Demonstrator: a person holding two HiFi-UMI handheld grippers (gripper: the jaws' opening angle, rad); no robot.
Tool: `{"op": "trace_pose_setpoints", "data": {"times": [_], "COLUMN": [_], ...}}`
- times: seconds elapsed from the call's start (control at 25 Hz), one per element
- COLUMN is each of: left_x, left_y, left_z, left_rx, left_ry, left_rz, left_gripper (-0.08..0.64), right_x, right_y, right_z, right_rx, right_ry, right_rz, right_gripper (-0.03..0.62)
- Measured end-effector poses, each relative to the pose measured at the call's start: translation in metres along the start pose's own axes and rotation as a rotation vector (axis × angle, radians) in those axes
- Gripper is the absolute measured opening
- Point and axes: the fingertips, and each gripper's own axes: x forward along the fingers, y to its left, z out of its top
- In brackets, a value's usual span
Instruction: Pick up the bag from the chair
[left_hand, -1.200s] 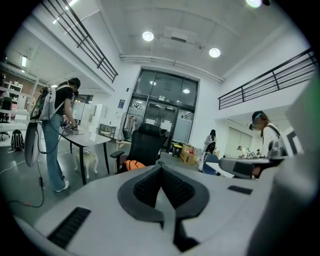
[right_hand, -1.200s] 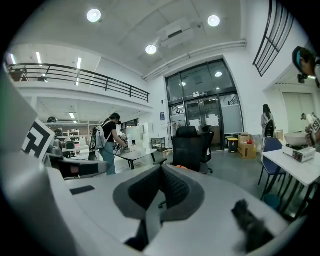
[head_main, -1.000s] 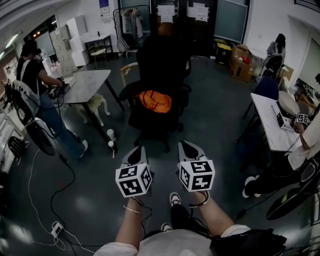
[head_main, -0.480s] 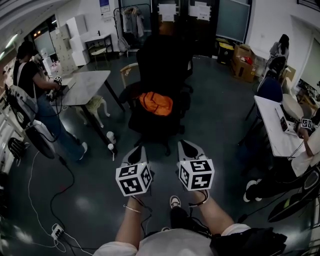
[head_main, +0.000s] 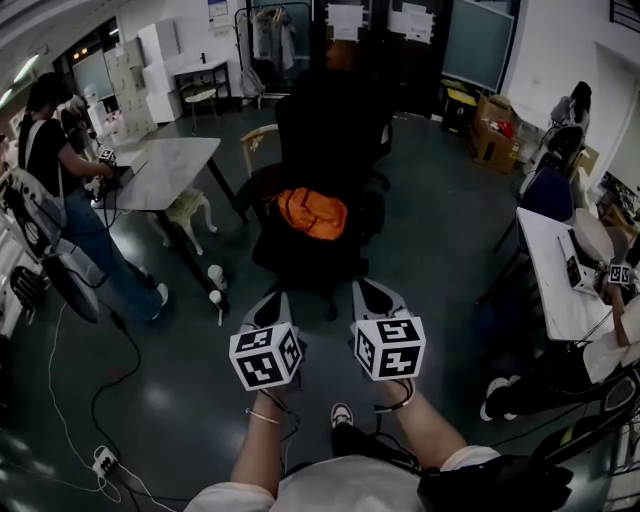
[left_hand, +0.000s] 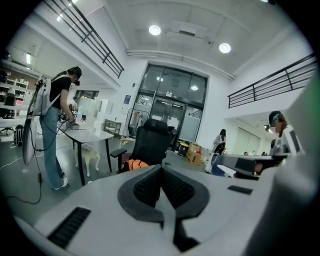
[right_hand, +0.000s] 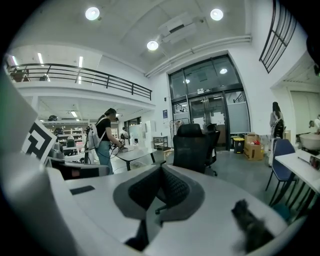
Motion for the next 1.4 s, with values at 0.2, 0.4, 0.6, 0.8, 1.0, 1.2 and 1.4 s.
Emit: {"op": "trace_pose_setpoints", "data": {"times": [0.2, 0.4, 0.6, 0.8, 1.0, 1.2, 1.4], "left_x": [0.032, 0.06, 0.087, 0.118, 0.145, 0.166, 0.185], "left_y": [-0.003, -0.009, -0.014, -0.014, -0.016, -0.017, -0.014], "left_z": [0.01, 0.025, 0.039, 0.047, 0.056, 0.062, 0.065], "left_rx": [0.008, 0.032, 0.051, 0.059, 0.056, 0.064, 0.061], "left_ry": [0.012, 0.014, 0.013, 0.016, 0.007, 0.006, 0.005], "left_rz": [0.012, 0.022, 0.029, 0.036, 0.046, 0.056, 0.068], "left_gripper": [0.012, 0.012, 0.012, 0.012, 0.012, 0.012, 0.012], "right_x": [0.027, 0.05, 0.073, 0.1, 0.122, 0.142, 0.158], "right_y": [-0.021, -0.044, -0.061, -0.076, -0.093, -0.105, -0.116], "right_z": [0.01, 0.021, 0.029, 0.037, 0.048, 0.054, 0.054], "right_rx": [0.012, 0.03, 0.04, 0.031, 0.017, 0.013, 0.01], "right_ry": [-0.002, -0.014, -0.018, -0.02, -0.028, -0.029, -0.024], "right_rz": [0.008, 0.014, 0.026, 0.037, 0.048, 0.062, 0.07], "right_gripper": [0.032, 0.032, 0.032, 0.032, 0.032, 0.032, 0.032]}}
